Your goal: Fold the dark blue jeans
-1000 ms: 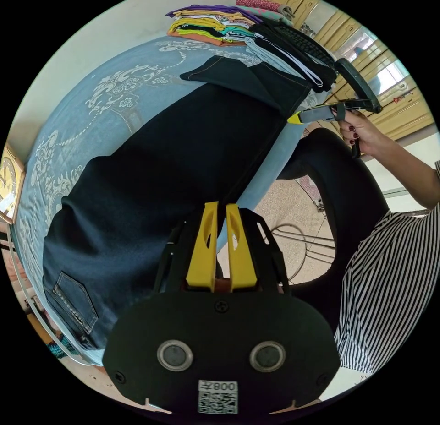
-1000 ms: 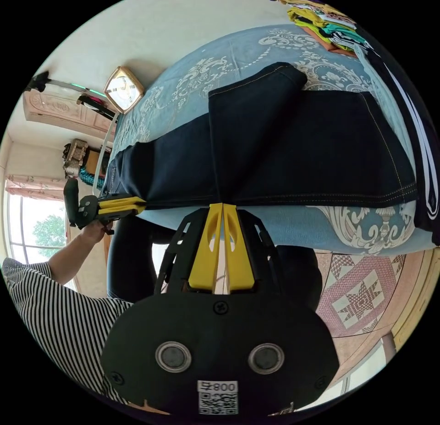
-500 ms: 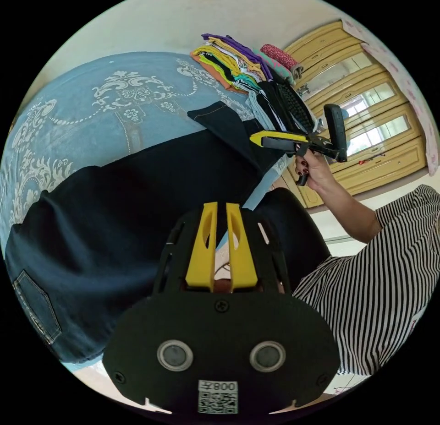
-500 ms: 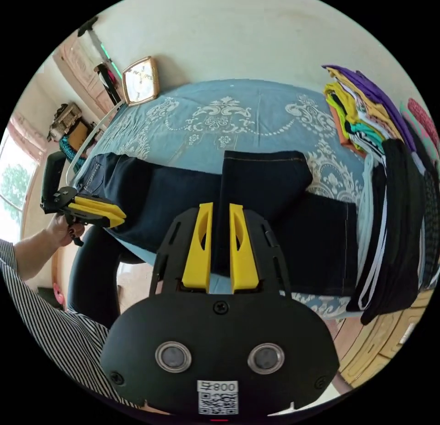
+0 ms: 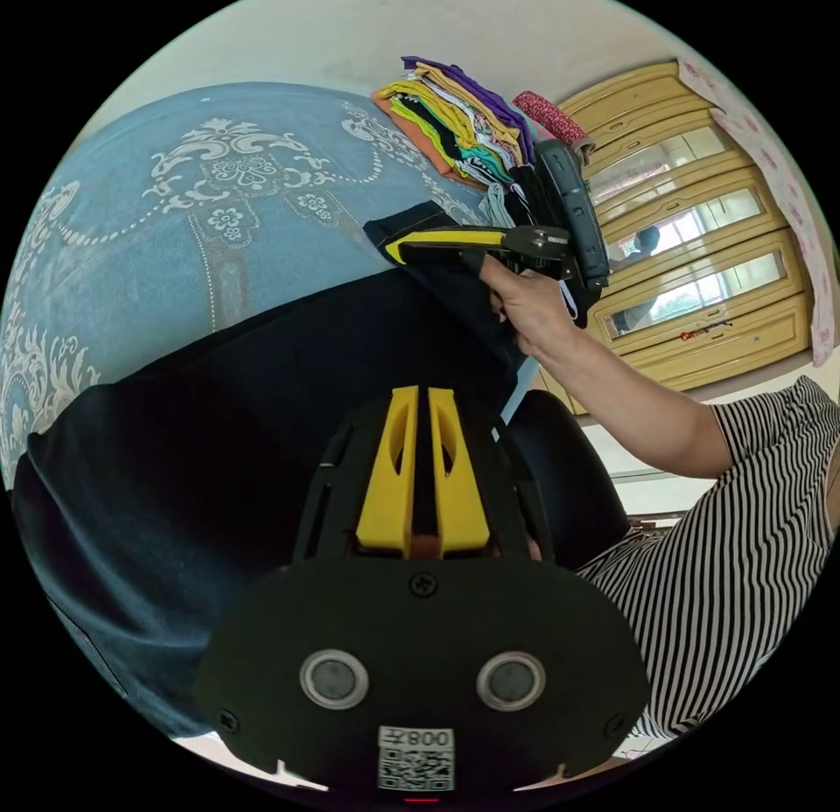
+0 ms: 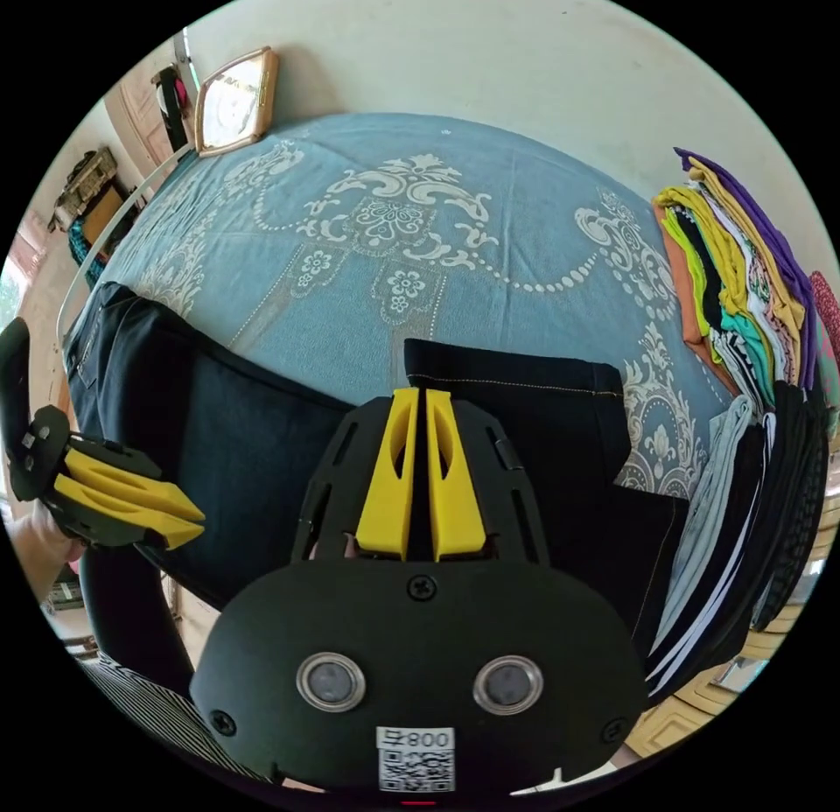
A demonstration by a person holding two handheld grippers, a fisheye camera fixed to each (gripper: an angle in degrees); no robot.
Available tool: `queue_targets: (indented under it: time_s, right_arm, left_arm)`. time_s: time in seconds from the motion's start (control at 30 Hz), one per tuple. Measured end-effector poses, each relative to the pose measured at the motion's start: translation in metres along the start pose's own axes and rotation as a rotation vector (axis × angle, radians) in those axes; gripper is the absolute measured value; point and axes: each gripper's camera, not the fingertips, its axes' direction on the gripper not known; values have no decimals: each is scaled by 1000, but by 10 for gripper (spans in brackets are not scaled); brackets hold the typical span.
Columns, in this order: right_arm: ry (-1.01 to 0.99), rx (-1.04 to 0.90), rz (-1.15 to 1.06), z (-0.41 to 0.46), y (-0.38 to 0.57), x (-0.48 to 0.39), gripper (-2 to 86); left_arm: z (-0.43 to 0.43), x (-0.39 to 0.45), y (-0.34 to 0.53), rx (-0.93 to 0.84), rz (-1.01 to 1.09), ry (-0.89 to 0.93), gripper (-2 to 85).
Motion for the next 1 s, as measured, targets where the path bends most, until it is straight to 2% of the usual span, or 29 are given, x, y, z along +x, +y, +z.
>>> queue_targets:
  time_s: [0.1,0.27,0.47,0.6,0.67,0.73,0.9,1.0]
  right_arm:
    - [-64,54,57,-10,24,22,7]
    - [-257,282,241,-62,99,92,3]
    - [-289,408,439,-92,216,156,2]
    - [-239,366,580,-81,278,185,1]
    - [-280,341,659,-66,313,201,1]
    - [-290,321,696,-55,333,208,1]
    - [-314,300,726,-34,365,221,2]
    - [-337,283,734,-22,380,230,2]
  left_arm:
    - [2,7,-21,21,-6,8,23]
    - [7,28,-66,48,28,24,29]
    - [35,82,-152,54,165,24,50]
    - [76,132,-219,-21,270,33,66]
    - [96,155,-243,-69,316,7,69]
    - [117,178,-264,-113,361,-42,72]
    - [166,232,-317,-183,424,-302,68]
    - [188,251,-338,-230,442,-331,63]
